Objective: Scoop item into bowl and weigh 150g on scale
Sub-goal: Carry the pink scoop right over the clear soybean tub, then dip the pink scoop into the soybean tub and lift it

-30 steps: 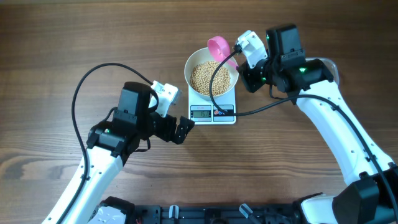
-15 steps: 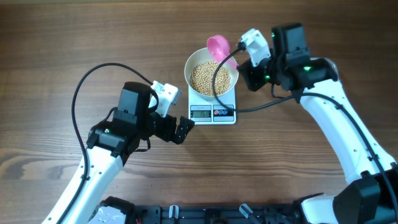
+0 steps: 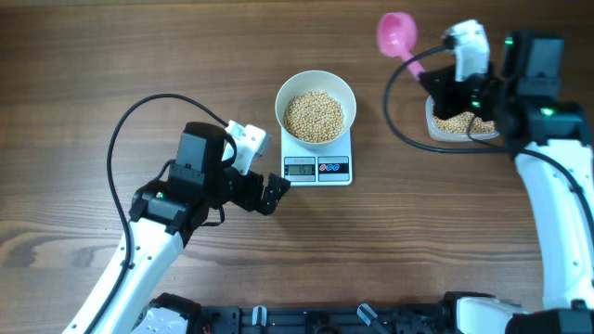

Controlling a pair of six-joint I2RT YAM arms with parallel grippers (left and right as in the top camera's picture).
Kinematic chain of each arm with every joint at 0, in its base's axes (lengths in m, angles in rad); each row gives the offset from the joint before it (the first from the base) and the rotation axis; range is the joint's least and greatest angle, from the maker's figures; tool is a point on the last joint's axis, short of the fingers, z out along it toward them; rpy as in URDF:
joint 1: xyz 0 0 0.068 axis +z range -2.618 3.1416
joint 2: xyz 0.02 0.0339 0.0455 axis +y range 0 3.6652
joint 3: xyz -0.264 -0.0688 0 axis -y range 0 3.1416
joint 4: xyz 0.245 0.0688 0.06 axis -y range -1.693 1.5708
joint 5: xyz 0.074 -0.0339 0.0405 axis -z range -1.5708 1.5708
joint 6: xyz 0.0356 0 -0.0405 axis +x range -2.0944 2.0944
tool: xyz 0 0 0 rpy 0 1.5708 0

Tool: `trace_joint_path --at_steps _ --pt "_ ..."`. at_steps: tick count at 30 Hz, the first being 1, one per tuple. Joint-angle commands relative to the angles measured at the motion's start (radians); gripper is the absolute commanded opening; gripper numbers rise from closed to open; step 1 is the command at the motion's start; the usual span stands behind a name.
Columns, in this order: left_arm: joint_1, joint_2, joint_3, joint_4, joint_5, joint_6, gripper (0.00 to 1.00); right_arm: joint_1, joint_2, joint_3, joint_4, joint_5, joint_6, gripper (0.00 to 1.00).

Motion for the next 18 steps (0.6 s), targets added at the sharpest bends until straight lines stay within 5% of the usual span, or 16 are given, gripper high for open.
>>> trace_joint_path --at_steps 1,8,18 --pt "-0.004 0.005 -0.003 0.004 0.012 0.005 1.0 -0.108 -0.031 0.024 -0.076 0.039 -0.003 0.04" --pt "-0.004 0.005 -0.003 0.004 0.012 0.005 1.0 -0.258 -0.03 0.023 -0.25 0.085 -0.129 0.04" --pt "-0.004 0.005 -0.003 0.003 0.012 0.005 1.0 -0.264 -0.027 0.023 -0.305 0.373 -0.233 0.04"
